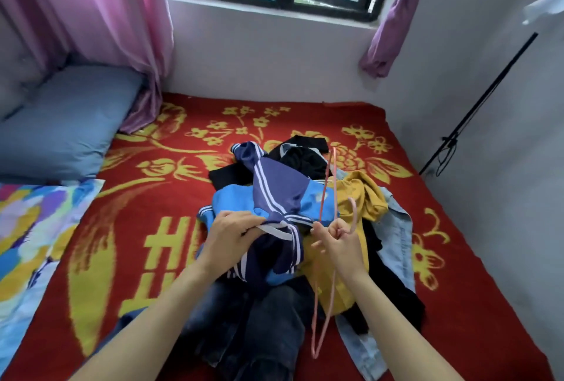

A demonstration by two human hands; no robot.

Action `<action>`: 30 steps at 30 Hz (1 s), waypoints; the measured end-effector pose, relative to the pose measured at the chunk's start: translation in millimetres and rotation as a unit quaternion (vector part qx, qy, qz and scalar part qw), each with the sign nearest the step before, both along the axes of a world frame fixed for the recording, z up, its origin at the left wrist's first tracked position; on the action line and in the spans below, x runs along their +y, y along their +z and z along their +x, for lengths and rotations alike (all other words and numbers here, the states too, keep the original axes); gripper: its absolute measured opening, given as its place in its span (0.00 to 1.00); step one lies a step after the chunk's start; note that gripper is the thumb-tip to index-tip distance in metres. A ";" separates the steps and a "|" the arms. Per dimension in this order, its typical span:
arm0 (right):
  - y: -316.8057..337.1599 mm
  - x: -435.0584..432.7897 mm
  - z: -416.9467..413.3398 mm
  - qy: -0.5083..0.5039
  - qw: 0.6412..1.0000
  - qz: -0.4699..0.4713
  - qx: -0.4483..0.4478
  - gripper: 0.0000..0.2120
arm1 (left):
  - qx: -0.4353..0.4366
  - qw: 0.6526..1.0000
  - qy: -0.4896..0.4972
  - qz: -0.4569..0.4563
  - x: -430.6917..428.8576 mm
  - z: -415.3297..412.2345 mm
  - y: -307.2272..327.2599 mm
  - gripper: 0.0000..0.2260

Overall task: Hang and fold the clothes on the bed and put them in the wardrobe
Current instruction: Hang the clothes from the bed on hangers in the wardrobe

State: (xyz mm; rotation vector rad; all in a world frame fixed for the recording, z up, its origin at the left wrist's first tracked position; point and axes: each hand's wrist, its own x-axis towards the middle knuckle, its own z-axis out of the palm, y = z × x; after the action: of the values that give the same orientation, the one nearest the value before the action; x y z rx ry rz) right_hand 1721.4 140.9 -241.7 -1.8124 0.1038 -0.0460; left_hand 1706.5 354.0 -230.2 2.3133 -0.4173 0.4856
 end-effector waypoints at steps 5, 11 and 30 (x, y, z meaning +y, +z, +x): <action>-30.5 -9.2 13.9 0.042 0.987 -0.150 0.049 0.19 | 0.074 0.997 -0.023 -0.029 25.0 -21.5 24.3 0.21; -47.4 9.9 33.2 0.142 0.969 -0.197 0.048 0.16 | 0.052 0.997 0.020 -0.052 36.3 -41.7 49.6 0.19; 8.8 83.6 73.1 0.244 0.933 -0.225 -0.140 0.23 | 0.027 0.972 0.188 -0.141 78.0 -89.4 54.5 0.19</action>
State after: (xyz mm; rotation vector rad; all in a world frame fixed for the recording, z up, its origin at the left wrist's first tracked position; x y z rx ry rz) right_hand 1794.5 224.5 -232.9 -2.2189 -0.6063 0.0273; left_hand 1617.2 432.0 -175.6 2.1210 0.1176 0.6182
